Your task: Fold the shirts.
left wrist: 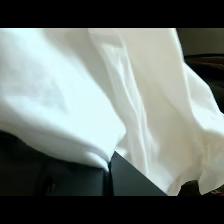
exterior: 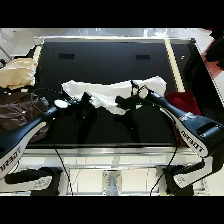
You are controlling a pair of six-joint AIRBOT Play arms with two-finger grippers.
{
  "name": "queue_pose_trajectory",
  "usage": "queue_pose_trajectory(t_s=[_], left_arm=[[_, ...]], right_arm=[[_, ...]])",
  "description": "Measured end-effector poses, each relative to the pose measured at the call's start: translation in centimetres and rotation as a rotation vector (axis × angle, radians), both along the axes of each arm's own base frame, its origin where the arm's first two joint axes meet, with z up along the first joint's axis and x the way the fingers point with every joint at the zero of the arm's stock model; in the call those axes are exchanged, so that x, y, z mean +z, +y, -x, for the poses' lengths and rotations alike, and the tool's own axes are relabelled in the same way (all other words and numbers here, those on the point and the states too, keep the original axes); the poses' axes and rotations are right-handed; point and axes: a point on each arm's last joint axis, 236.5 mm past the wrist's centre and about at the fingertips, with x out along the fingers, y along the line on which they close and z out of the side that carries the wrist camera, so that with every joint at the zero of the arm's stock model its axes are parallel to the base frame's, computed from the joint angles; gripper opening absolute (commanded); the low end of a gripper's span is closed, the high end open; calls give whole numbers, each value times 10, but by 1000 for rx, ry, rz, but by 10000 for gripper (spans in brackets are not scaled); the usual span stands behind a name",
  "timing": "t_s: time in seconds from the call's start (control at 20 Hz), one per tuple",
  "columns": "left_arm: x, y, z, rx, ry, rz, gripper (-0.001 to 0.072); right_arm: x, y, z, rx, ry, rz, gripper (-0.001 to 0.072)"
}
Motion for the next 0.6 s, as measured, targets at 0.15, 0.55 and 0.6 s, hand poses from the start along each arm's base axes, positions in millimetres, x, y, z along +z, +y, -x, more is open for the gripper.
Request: queue_pose_trajectory(t_s=[0.15, 0.55, 0.6], left_arm=[[40, 18, -1, -80, -125, -80, 10], [202, 93, 92, -360, -510, -586, 8], [235, 104, 106, -332, -585, -649, 8]], right_arm=[[64, -18, -24, 16, -173, 31, 13], [351, -103, 22, -21, -789, 120, 12], [391, -112, 40, -38, -880, 114, 12]])
